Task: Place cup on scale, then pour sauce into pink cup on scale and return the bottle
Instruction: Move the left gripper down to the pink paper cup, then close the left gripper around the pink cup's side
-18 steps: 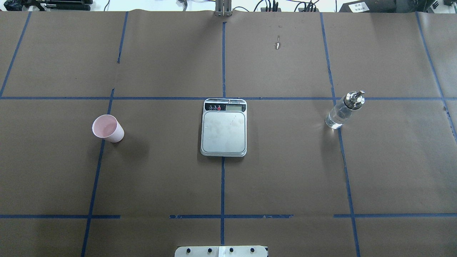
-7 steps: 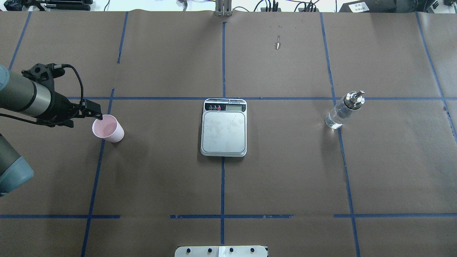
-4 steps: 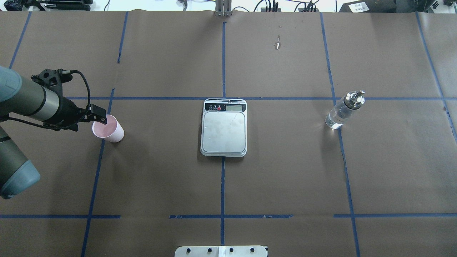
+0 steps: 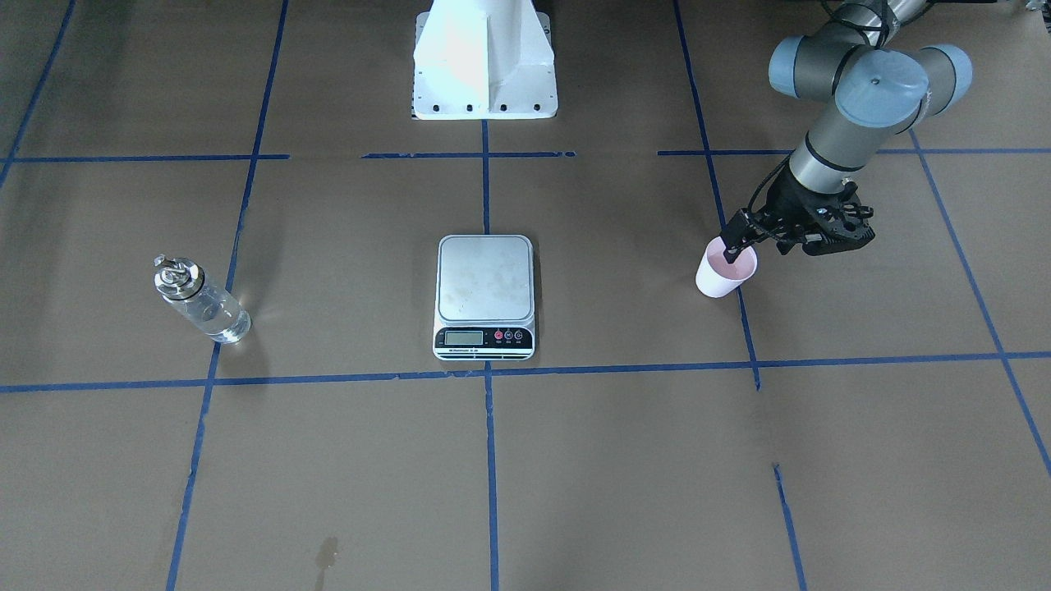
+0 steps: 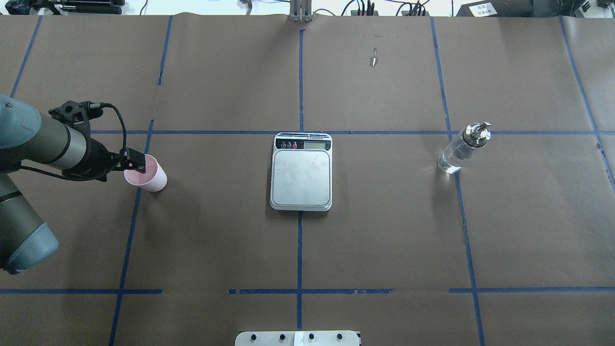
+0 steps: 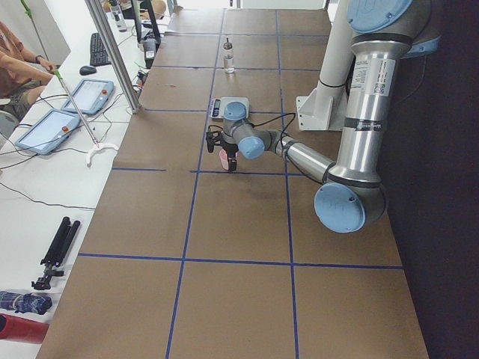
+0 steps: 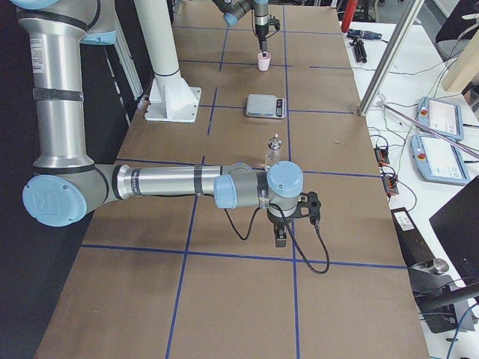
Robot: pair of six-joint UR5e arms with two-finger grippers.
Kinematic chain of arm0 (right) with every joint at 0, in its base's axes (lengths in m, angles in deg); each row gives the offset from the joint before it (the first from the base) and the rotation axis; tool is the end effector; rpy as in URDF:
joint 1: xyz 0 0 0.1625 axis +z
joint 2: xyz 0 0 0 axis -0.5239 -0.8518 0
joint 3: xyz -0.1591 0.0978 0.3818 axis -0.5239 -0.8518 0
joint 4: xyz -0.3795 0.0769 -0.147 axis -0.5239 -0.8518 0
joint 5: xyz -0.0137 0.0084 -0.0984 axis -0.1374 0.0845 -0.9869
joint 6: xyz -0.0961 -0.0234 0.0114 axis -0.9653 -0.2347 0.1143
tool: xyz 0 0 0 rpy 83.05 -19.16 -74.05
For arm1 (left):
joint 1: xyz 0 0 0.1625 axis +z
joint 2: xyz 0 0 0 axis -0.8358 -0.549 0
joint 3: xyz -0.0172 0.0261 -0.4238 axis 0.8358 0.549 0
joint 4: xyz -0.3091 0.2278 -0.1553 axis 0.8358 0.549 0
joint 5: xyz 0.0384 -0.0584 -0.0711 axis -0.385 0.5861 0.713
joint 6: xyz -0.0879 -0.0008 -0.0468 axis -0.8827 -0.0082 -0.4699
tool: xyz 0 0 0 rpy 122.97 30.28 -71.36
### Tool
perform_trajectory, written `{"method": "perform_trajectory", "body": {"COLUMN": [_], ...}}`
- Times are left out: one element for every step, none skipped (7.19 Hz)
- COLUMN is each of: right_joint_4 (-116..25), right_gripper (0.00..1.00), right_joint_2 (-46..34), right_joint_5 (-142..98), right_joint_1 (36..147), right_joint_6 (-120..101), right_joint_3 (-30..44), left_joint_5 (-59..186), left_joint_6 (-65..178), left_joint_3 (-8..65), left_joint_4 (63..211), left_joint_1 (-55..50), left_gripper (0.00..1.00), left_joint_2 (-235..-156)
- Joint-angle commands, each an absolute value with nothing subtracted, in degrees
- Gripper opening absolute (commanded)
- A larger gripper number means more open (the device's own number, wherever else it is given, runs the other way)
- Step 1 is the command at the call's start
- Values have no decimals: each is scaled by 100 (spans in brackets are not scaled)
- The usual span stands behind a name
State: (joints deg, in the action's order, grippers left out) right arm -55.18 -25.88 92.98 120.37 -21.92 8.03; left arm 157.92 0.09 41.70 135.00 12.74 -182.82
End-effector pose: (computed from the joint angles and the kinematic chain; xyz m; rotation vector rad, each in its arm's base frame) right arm 0.0486 -0.5013 0.6116 0.0882 -0.8430 -0.0116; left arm 0.3346 -0.4476 0.4354 0.0395 0.8821 -0.2280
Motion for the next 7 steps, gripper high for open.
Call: {"method": "perform_trajectory", "body": {"right_joint_4": [-5545, -5571, -5571, -5571, -5571, -5580, -5580], "right_gripper": [100, 100, 100, 100, 100, 100, 100], "right_joint_2": [-2563, -2520, -2519, -2510, -2510, -2502, -2502], "right_joint_5": [9295, 9304, 9304, 9304, 9304, 9295, 9295], "right_joint_1": [12036, 12045, 12045, 12045, 12045, 12045, 12036], "right_joint_6": [-2174, -2174, -2182, -2182, -2182, -2182, -2182], "right_joint_3": [792, 801, 801, 801, 801, 792, 783], "left_joint_5": [15774, 15774, 15774, 15774, 15774, 15774, 15774], "left_joint_6": [12, 12, 12, 12, 12, 12, 12], "left_joint_3": [4134, 4143, 4143, 4143, 4152, 4152, 4152], "left_joint_4": [13510, 13484, 13484, 13476, 13475, 13475, 13467], "left_joint_1": [1328, 1328, 1328, 1337, 1337, 1337, 1337], "left_gripper": [99, 95, 73, 50, 45, 45, 41], "left_joint_2": [-18264, -18264, -18264, -18255, -18255, -18264, -18272]}}
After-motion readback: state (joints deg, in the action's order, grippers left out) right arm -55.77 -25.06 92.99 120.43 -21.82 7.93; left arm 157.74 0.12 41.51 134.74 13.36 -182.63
